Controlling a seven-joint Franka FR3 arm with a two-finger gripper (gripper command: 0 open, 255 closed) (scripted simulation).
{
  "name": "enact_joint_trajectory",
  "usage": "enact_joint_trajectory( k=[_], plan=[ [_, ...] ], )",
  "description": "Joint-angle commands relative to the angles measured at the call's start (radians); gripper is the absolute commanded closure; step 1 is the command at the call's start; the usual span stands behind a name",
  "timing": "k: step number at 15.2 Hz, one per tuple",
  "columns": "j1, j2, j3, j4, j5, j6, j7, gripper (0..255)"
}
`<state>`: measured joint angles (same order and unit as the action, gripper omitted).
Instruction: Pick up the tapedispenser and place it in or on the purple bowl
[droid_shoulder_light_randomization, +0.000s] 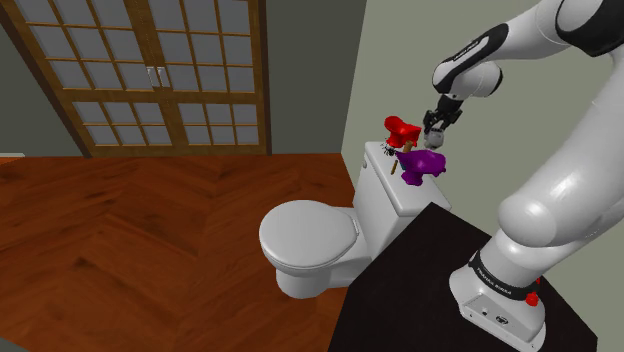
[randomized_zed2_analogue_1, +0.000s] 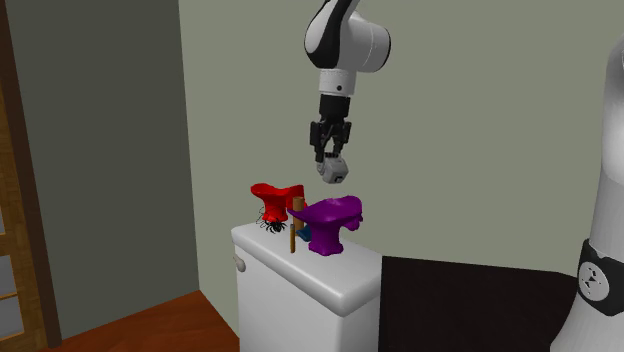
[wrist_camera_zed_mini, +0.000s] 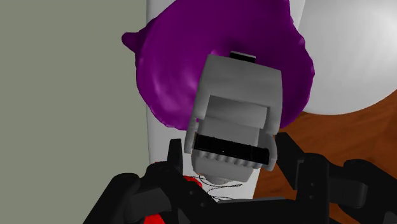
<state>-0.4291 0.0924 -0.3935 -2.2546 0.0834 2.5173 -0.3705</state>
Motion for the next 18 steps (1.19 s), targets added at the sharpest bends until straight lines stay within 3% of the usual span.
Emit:
enact_joint_trajectory(
  k=[1, 9, 17, 18],
  plan=[
    [-0.001, 0.018, 0.003, -0.007, 0.013, 0.024, -0.009, 255],
    [-0.015, 0.103, 0.024, -0.029, 0.085, 0.123, -0.061, 255],
    [-0.015, 0.103, 0.024, -0.029, 0.085, 0.123, -0.061, 255],
    [-0.016, 0.103, 0.024, -0.029, 0.085, 0.123, -0.061, 0]
  ],
)
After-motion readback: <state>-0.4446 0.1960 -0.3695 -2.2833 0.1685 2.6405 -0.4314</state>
